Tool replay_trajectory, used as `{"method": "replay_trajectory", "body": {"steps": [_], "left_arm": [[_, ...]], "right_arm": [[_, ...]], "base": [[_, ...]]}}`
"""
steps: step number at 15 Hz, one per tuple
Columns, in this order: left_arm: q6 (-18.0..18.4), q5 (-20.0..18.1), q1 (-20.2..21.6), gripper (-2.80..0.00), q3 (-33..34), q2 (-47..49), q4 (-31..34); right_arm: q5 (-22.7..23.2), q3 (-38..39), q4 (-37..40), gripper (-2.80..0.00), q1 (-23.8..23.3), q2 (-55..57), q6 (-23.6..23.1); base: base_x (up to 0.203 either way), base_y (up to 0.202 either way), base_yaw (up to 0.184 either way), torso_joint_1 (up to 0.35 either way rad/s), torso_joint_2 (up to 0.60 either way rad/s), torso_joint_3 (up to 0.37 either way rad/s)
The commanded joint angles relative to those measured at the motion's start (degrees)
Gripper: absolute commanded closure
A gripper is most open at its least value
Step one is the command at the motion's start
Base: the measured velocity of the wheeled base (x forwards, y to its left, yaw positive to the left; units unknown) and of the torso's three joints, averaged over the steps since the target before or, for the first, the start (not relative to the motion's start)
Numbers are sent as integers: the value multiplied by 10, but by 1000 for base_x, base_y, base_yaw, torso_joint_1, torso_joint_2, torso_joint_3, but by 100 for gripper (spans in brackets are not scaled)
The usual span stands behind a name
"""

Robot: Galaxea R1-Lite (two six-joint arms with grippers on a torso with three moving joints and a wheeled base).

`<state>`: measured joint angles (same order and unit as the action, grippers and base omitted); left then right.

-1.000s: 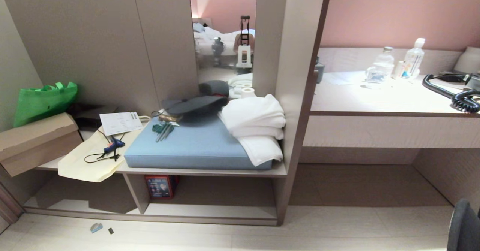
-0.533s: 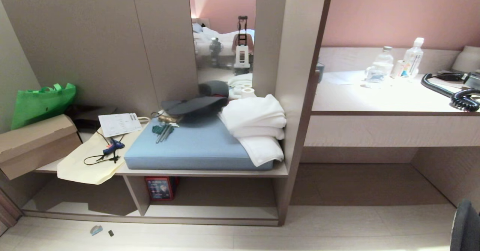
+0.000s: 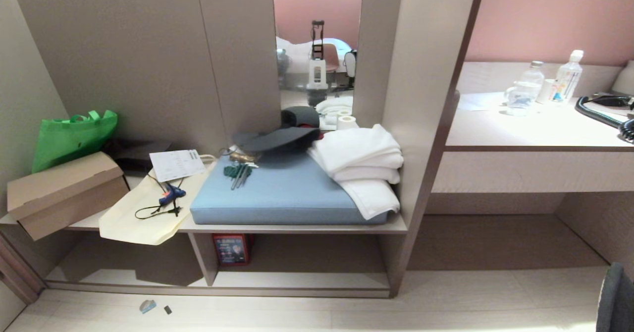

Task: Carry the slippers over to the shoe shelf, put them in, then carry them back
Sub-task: Place the slippers into the shoe cabinet

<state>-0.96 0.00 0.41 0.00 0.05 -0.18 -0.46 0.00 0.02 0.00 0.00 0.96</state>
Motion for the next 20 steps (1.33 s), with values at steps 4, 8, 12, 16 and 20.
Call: {"method": "replay_trajectory", "body": {"steps": [4, 8, 12, 16, 20], "left_arm": [[0, 0, 0, 0, 0, 0, 0], [1, 0, 0, 0, 0, 0, 0], [1, 0, 0, 0, 0, 0, 0], [1, 0, 0, 0, 0, 0, 0], [1, 0, 0, 0, 0, 0, 0]], "right_arm": [[0, 0, 1, 0, 0, 1, 0], [0, 0, 1, 0, 0, 1, -1], [0, 0, 1, 0, 0, 1, -1], [0, 0, 1, 0, 0, 1, -1], [0, 0, 1, 0, 0, 1, -1]], "base": [[0, 196, -3, 2, 6, 3], [0, 178, -3, 1, 2, 2], [0, 17, 1, 1, 1, 0], [0, 0, 0, -84, 218, 140], [0, 0, 0, -151, 440, 282]]}}
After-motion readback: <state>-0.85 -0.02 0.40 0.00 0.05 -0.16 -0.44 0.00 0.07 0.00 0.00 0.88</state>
